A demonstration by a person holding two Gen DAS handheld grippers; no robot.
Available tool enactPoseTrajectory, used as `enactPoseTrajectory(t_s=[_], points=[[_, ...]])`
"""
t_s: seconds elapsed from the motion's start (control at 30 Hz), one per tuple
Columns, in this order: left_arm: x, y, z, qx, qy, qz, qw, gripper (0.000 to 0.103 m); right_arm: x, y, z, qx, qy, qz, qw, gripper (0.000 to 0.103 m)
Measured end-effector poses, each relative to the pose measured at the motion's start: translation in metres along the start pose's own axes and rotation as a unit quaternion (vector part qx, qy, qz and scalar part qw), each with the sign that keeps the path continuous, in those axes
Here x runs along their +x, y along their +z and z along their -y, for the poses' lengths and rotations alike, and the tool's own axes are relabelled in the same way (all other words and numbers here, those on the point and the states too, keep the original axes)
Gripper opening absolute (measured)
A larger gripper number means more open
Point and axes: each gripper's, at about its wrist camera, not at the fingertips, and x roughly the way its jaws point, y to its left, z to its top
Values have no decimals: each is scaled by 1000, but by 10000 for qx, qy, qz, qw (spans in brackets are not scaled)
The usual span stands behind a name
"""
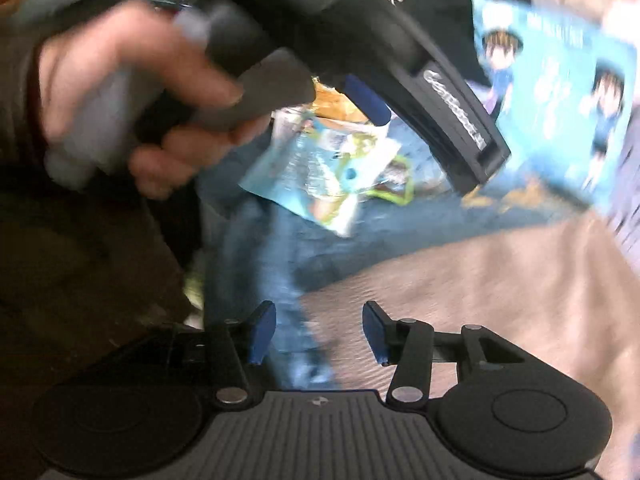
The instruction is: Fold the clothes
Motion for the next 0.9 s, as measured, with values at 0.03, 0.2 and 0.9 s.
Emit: enactPoseTrajectory(t_s=[0.03,0.2,0.9], points=[[0,0,-1,-29,13,4,10000,92,4,0,-3,-117,-24,-19,9999,49],[1,1,-8,-192,75,-17,9998,92,22,4,-6,-298,-33,-48,9995,49],[0,3,-13,-324,88,15,9994,92,19,-16,90,3204,580,493,9442,8]])
